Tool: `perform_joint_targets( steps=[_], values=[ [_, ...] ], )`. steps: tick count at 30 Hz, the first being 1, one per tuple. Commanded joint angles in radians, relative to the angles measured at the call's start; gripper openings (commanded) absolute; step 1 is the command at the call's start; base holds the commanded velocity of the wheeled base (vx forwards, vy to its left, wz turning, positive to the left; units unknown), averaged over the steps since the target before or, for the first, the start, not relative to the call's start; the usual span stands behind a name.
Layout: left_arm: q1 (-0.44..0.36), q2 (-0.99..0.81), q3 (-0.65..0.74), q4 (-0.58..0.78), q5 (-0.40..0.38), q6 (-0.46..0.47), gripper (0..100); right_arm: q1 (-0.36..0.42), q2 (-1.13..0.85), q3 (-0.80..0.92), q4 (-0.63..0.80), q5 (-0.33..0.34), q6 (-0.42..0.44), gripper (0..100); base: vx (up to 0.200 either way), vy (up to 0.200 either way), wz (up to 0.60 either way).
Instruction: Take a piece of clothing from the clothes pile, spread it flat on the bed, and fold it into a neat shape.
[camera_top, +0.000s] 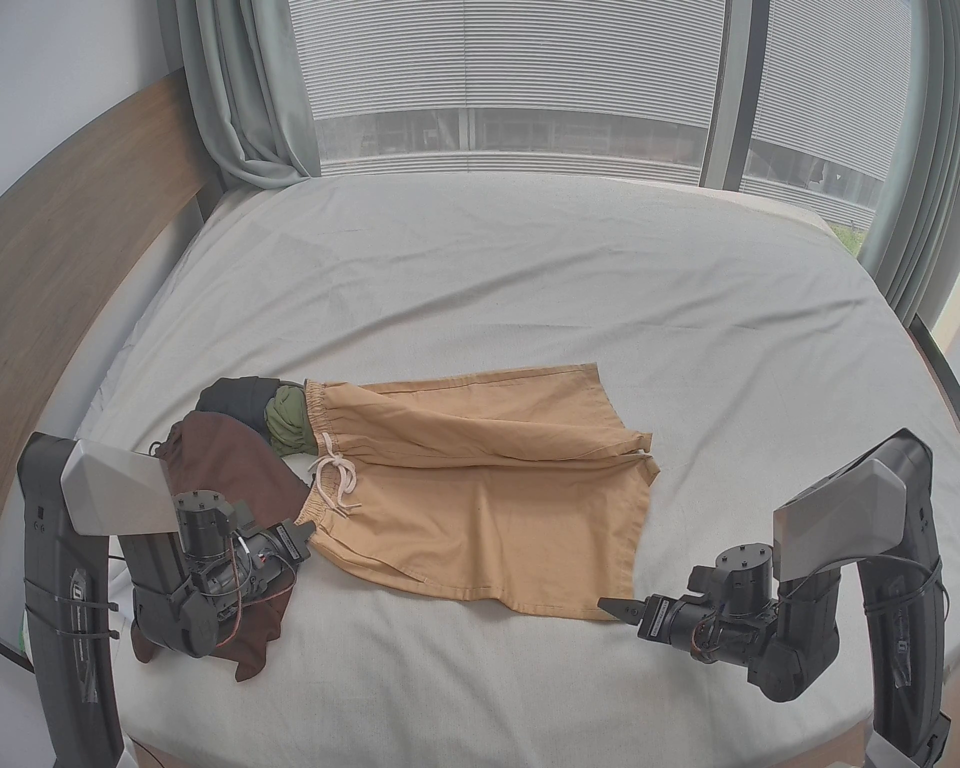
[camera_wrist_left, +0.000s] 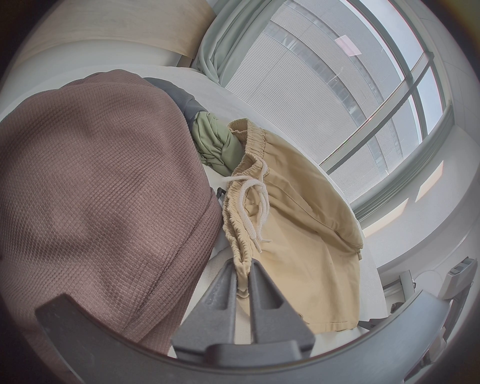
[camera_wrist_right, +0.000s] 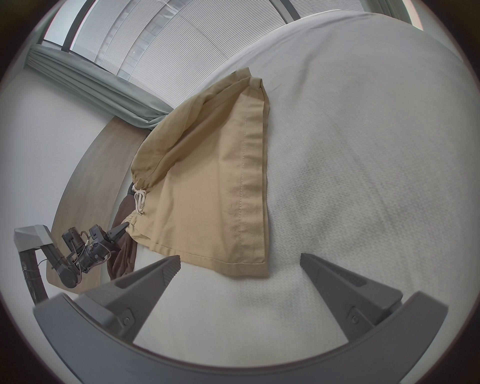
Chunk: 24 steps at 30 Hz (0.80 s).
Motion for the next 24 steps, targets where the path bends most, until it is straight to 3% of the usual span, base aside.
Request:
perform_joint_targets(
  steps=[1, 12, 13, 24],
  values=[
    [0.0, -0.001, 0.001, -0.011, 0.001, 0.0, 0, 0.005, 0.061, -0.039, 0.001, -0.001, 0.002, 100, 0.0, 0.0, 0.0],
    [0.0, 0.0, 0.001, -0.011, 0.001, 0.0, 0, 0.008, 0.072, -0.097, -0.001, -0.001, 0.01, 100, 0.0, 0.0, 0.0],
    [0.0, 0.0, 0.001, -0.011, 0.001, 0.0, 0, 0.008, 0.073, -0.099, -0.001, -0.001, 0.01, 0, 0.0, 0.0, 0.0],
    [0.0, 0.002, 0.0, -0.011, 0.001, 0.0, 0, 0.006, 0.073, -0.108, -0.001, -0.001, 0.019, 0, 0.0, 0.0, 0.0]
  ],
)
